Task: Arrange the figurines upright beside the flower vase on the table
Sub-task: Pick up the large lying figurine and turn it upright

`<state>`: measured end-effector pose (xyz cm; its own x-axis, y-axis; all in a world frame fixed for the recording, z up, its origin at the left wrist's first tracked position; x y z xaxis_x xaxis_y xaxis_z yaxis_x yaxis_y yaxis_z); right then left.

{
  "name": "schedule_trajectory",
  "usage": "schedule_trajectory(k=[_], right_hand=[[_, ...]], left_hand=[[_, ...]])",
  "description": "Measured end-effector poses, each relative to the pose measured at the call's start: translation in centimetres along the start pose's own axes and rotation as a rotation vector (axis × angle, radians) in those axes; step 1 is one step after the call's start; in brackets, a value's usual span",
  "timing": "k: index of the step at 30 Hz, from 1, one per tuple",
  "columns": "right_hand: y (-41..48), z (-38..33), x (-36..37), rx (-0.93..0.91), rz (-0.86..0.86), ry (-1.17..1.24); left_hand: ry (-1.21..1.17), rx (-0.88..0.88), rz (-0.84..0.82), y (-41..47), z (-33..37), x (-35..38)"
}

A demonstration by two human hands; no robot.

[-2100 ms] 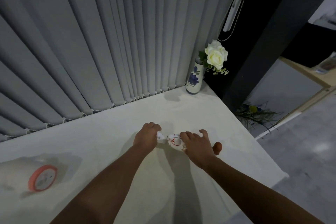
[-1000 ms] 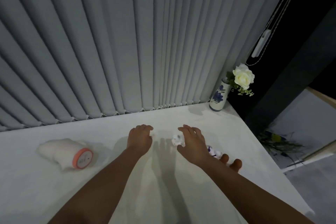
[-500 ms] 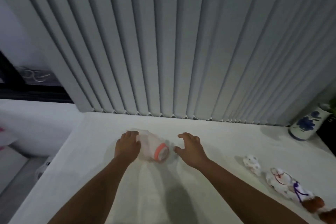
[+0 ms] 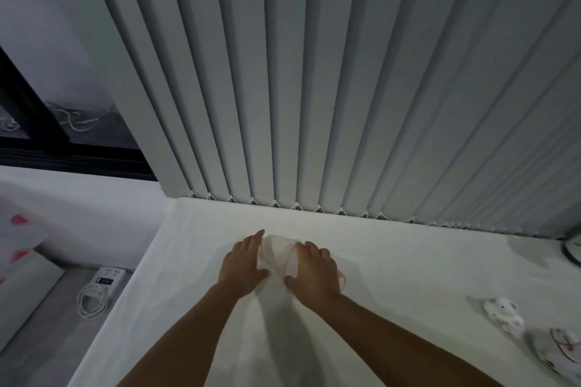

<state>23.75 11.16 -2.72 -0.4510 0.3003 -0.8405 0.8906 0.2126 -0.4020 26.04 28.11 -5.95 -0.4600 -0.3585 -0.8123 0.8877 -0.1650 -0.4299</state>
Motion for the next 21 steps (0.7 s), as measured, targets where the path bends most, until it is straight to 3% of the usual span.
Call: schedule_trajectory(k=[4,13,21], right_hand=[[0.7,-0.2,1.1,0.025,0.07,-0.049],[0.9,2.1,2.8,-0.006,0.189,-0.337],[-0.6,4.9,2.3,-0.025,0.215,-0.175]], left_hand=[[0.008,0.076,-0.074,1.4,-1.0,0.9],[-0.069,0.152,-0.05,3.3,-2.1,0.3],[-0.183,0.285,-0.061,2.7,1.2,-1.0]])
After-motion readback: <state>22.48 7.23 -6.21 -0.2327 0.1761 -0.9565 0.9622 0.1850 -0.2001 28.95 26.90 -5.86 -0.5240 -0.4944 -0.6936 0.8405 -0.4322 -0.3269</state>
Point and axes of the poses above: each hand's wrist, its own y-axis towards the middle knuckle, its own x-axis out of the palm, z = x × y, the point moved 2 cm from there along y, towards the middle knuckle, and after that the axes turned 15 degrees about -z, right-handed, at the moved point
